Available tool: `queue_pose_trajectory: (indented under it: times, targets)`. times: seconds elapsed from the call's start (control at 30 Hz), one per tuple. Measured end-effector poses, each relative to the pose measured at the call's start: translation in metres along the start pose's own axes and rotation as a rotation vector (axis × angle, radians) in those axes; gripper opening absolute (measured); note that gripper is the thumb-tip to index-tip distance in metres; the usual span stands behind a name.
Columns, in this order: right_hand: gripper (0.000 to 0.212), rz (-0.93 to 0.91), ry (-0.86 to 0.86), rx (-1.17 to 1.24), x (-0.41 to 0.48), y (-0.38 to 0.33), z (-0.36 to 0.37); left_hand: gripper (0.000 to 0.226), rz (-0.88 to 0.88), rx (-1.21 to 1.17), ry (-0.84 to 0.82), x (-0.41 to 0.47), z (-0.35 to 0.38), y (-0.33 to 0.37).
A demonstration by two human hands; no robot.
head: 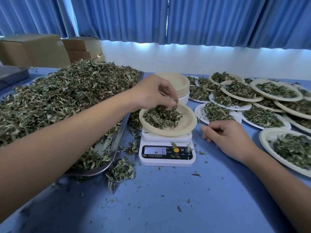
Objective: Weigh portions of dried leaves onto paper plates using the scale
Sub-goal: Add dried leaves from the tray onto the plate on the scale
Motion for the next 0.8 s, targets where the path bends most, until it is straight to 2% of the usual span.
queue_pose_trajectory:
  times: [0.03,0.13,0.27,0.43,0.5,0.57,0.63,0.8]
  targets:
    - [0.036,-0.003,-0.001,-0.013,0.0,0.0,0.0,0.022,0.004,0.027,-0.038,0.0,0.007,0.001]
    - [0.034,-0.007,-0.014,-0.022,0.0,-0.002,0.001,0.02,0.043,0.06,0.063,-0.001,-0.003,0.004]
    - [0.034,-0.01,-0.018,-0.03,0.0,-0.003,0.001,0.009,-0.063,0.005,0.093,-0.003,-0.024,-0.018]
    - [0.033,-0.009,-0.016,-0.05,-0.001,-0.004,0.001,0.017,-0.234,0.447,0.179,-0.006,-0.064,-0.076]
    - [0.033,-0.007,-0.019,-0.054,0.0,-0.004,0.001,0.017,-0.354,0.581,0.137,-0.011,-0.071,-0.107]
    - [0.034,-0.008,-0.016,-0.054,0.0,-0.004,0.001,0.017,-0.423,0.662,0.022,-0.02,-0.06,-0.133]
    - [0.034,-0.023,-0.013,-0.062,0.0,-0.006,0.001,0.018,-0.418,0.677,-0.042,-0.025,-0.046,-0.146]
    - [0.036,-0.015,-0.008,-0.057,-0.001,-0.006,0.001,0.02,-0.35,0.648,0.041,-0.022,-0.04,-0.14]
Point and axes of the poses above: each hand's wrist, its own x-axis towards the middle knuckle, its own z-axis out of the palm, y = z × x, the point moved 9 cm from there along x, towards the middle knuckle, and after that the axes turned 4 degrees about x, right-handed, at the moved point
